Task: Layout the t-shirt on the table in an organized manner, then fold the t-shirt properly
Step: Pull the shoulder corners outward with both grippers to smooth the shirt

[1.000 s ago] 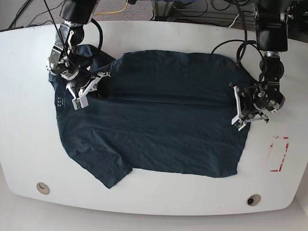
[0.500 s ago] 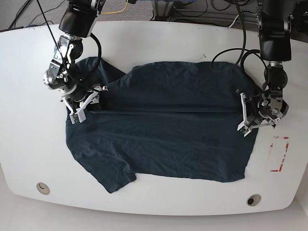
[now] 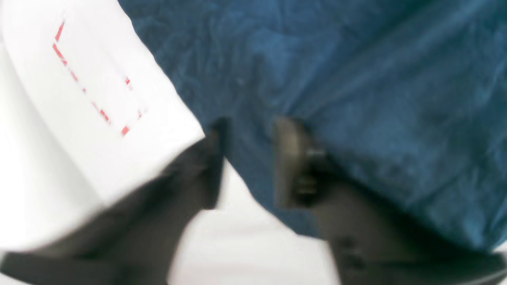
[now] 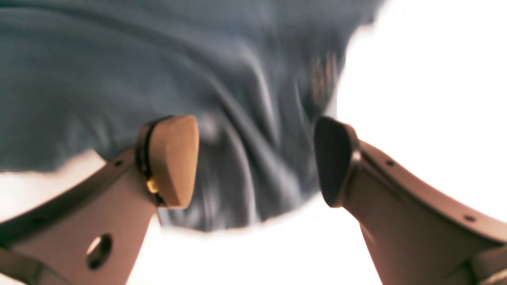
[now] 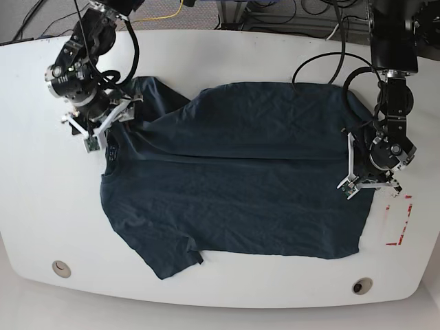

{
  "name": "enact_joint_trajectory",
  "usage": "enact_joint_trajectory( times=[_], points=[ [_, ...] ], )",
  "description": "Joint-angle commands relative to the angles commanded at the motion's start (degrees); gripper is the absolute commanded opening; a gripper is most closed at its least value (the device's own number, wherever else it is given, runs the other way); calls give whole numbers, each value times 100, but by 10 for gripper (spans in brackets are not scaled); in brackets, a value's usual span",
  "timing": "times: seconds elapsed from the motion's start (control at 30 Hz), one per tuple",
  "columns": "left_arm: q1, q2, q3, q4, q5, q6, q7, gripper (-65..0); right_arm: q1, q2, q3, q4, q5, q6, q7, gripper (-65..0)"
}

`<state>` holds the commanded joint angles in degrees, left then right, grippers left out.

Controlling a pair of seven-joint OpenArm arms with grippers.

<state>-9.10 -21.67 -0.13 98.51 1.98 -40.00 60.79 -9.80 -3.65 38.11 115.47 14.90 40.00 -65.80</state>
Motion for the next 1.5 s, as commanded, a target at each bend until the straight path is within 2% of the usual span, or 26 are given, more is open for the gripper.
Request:
enact_joint_trajectory(
  times=[0.1, 0.43, 0.7, 0.87, 1.23, 1.5],
  points=[
    [211, 0, -167, 316, 18, 0, 0, -282, -264, -149, 466, -18, 255, 0, -26, -205],
    [589, 44, -695, 554, 0, 0, 0, -282, -738, -246, 1011, -202, 1503, 0, -264, -205],
    [712, 44, -985, 563, -9, 0, 0, -282, -721, -229, 1336, -1090, 2251, 0, -404, -205],
    [782, 44, -1222, 563, -18, 0, 0, -282, -721, -211, 1336, -1486, 2409, 0, -404, -205],
    [791, 44, -1248, 563, -18, 0, 0, -282, -448, -237, 1292, -2057, 2567, 0, -422, -205],
    [958, 44, -1257, 695, -18, 0, 0, -283, -273, -237, 862, -2259, 2593, 0, -422, -208]
  ],
)
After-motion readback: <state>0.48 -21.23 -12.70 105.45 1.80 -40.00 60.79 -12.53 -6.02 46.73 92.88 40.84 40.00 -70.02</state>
